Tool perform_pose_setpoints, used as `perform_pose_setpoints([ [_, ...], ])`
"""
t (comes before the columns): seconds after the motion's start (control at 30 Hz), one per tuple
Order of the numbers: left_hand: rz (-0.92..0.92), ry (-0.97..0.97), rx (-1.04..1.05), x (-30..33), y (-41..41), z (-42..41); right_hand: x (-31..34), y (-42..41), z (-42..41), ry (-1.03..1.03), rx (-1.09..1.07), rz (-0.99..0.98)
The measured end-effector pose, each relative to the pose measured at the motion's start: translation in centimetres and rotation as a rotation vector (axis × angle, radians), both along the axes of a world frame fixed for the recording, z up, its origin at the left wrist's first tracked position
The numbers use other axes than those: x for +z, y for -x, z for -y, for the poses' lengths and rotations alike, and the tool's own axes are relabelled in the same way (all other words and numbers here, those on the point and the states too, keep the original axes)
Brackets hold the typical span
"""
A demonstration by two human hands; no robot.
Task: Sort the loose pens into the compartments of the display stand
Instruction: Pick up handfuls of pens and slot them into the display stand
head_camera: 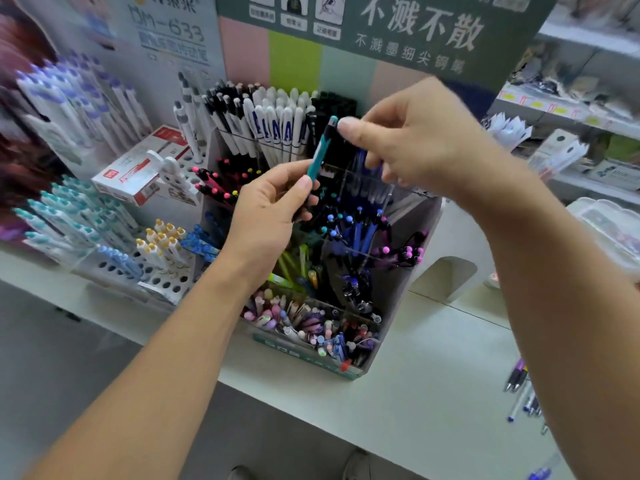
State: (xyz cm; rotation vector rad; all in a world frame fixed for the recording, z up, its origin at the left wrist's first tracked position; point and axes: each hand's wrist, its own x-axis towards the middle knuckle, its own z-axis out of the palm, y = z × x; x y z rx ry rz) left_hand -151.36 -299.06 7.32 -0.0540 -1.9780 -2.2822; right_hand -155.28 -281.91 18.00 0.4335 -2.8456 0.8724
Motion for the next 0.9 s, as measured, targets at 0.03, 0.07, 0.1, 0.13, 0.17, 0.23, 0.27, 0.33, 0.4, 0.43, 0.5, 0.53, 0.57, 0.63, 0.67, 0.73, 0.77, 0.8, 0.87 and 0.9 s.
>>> perform_pose_setpoints([
  [0.03,-0.032,0.044,-0.008,-0.2,-0.1,0.5,-0.6,-0.5,1.0,0.088,0.049,0.123],
  [0.07,-0.060,0.086,-0.011,-0.2,-0.1,1.0,-1.4,-0.8,1.9,0.194,0.070,0.194],
  [0.1,-0.083,0.121,-0.002,-0.2,-0.1,1.4,-2.0,-0.9,2.5,0.299,0.066,0.205],
  [0.13,-0.099,0.147,0.021,-0.2,-0.1,1.8,-2.5,-0.8,2.8,0.383,0.047,0.171],
  [0.17,-0.111,0.181,0.058,-0.3,-0.1,2.3,-2.8,-0.8,2.7,0.389,0.026,0.085],
  [0.23,-0.118,0.291,0.178,-0.7,-0.3,3.2,-2.7,-1.2,2.4,0.198,-0.017,-0.158],
  [0.27,-0.115,0.355,0.242,-1.1,-0.6,3.6,-2.6,-1.5,2.3,0.091,-0.020,-0.229],
  [0.33,-0.091,0.473,0.313,-1.9,-1.3,3.9,-3.0,-1.5,2.6,-0.108,0.011,-0.217],
  [0.4,-0.038,0.532,0.291,-2.8,-2.0,3.4,-4.4,-1.2,3.5,-0.239,0.063,-0.101],
  [0.43,-0.009,0.542,0.265,-3.3,-2.2,3.0,-5.2,-0.9,3.9,-0.249,0.077,-0.066],
  [0.5,0.018,0.567,0.211,-4.1,-2.5,2.3,-6.6,-0.7,4.4,-0.223,0.057,-0.078],
  [0.53,0.009,0.580,0.188,-4.4,-2.6,2.0,-7.0,-0.7,4.5,-0.212,0.032,-0.088],
  [0.57,-0.005,0.585,0.173,-4.6,-2.7,1.8,-7.4,-0.6,4.4,-0.193,0.014,-0.081],
  [0.63,-0.021,0.562,0.162,-4.9,-2.8,1.8,-7.6,-0.6,4.1,-0.127,0.000,-0.034],
  [0.67,-0.014,0.537,0.157,-5.0,-2.8,1.9,-7.5,-0.6,3.9,-0.097,-0.006,-0.017],
  [0.73,0.015,0.469,0.161,-5.3,-2.8,2.5,-7.0,-0.7,3.4,-0.035,-0.038,-0.039],
  [0.77,0.024,0.449,0.177,-5.4,-2.7,2.7,-6.7,-0.7,2.9,0.016,-0.066,-0.049],
  [0.8,0.025,0.449,0.198,-5.5,-2.6,3.0,-6.5,-0.7,2.6,0.073,-0.084,-0.041],
  [0.87,0.010,0.463,0.217,-5.4,-2.5,3.2,-6.2,-0.9,2.3,0.135,-0.086,-0.003],
  [0.9,-0.001,0.467,0.214,-5.3,-2.4,3.1,-6.3,-1.0,2.3,0.129,-0.078,0.011],
])
